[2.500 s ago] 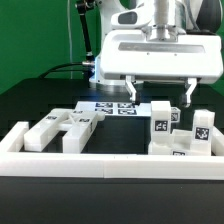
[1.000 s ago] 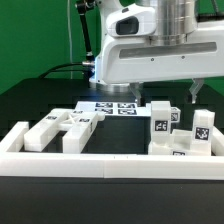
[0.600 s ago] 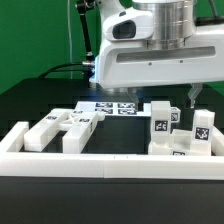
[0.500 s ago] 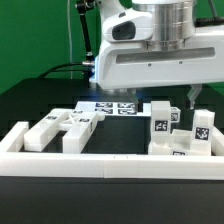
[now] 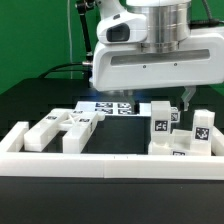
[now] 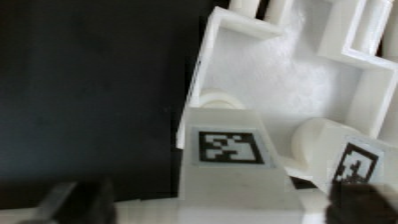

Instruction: Assemble chair

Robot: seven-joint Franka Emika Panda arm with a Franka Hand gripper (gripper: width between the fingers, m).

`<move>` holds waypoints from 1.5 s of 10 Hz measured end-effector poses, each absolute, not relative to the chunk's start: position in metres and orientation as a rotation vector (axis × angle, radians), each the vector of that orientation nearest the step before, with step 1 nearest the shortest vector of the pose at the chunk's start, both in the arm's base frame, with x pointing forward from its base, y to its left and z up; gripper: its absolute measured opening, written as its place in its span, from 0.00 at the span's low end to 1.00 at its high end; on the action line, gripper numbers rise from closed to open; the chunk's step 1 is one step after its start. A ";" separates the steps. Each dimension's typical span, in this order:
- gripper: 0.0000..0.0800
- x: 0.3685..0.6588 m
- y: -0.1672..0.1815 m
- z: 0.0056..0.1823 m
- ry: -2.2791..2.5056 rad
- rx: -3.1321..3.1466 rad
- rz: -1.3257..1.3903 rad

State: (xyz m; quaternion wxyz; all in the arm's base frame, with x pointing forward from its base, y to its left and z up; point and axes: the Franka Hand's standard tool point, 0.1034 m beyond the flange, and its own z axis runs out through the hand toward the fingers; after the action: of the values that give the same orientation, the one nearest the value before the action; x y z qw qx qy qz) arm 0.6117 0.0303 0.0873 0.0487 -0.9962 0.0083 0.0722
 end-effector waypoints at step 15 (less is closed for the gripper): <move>0.36 0.611 0.044 0.087 1.420 -2.743 0.139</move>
Offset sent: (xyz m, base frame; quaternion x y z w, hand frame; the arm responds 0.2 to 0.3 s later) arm 0.0000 0.0000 0.0000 0.0000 0.0000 0.0650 0.9979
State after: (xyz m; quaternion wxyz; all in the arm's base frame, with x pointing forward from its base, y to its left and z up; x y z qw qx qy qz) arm 0.6110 0.0436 0.0873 0.0246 -0.8869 0.4592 0.0451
